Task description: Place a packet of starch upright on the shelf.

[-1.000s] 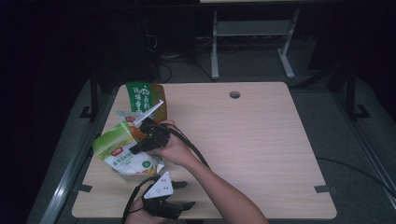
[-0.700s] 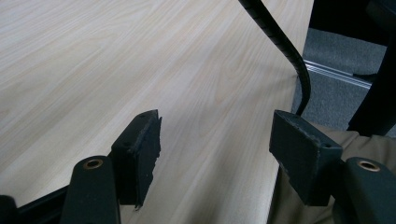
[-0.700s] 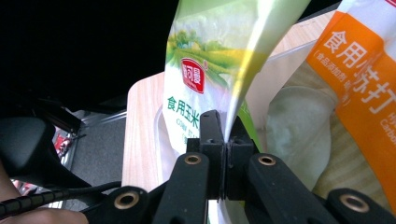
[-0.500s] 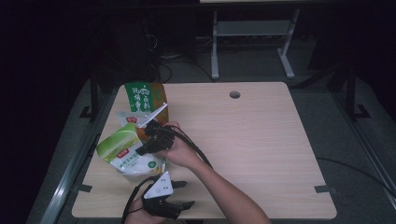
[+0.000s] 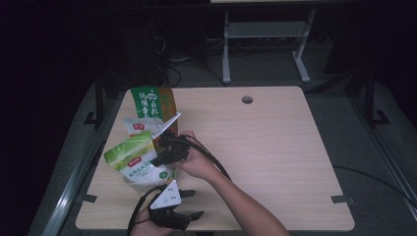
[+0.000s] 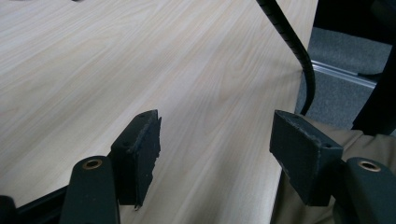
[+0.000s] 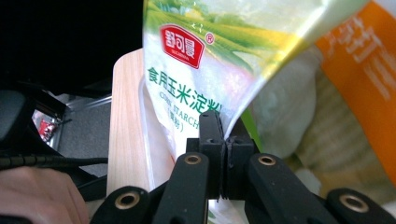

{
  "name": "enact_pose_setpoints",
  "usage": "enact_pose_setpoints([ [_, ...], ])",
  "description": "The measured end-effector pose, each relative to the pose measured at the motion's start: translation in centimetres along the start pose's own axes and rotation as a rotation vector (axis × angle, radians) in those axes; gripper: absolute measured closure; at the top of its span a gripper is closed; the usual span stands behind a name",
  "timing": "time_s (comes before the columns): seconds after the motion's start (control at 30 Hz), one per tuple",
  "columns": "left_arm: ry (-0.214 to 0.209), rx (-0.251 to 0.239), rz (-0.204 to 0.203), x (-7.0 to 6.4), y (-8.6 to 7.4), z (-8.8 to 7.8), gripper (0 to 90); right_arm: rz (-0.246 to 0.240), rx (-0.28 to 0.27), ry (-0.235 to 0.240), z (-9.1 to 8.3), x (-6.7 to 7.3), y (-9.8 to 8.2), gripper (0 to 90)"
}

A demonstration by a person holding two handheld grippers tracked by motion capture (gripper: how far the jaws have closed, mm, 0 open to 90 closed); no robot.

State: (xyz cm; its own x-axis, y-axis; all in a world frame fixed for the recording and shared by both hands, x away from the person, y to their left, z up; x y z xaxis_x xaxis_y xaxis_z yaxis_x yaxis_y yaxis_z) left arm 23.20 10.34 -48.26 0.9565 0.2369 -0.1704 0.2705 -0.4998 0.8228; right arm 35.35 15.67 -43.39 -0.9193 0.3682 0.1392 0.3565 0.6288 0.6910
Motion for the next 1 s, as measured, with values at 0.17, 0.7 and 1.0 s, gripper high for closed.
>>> enact_pose_setpoints([
  [0.17, -0.001, 0.007, 0.008, 0.1, 0.0, 0.1, 33.0, 0.005, 0.034, -0.017, 0.4, -0.4, -1.6, 88.4],
  [0.7, 0.023, -0.005, -0.016, 1.0, 0.1, 0.0, 30.4, 0.054, -0.068, 0.017, -2.9, -1.3, -1.6, 74.5],
  [1.0, 0.035, 0.007, -0.019, 1.4, 0.0, 0.1, 29.3, 0.092, -0.100, -0.002, -5.4, -2.4, -2.6, 66.1],
])
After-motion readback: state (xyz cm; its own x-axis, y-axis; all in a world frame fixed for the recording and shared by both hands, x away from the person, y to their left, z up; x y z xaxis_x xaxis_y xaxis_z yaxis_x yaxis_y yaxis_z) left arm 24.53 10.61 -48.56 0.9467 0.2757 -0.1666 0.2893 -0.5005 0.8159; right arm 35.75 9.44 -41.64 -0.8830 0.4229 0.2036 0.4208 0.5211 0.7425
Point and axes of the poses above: each handheld gripper's, and its own axes: z roughly forward along the jaws, y roughly out of its top, x roughly to its left, the point moved 9 cm from there along z, roughly forward along the jaws, and after that the axes turned 12 degrees about -y, right-handed, at the moved point
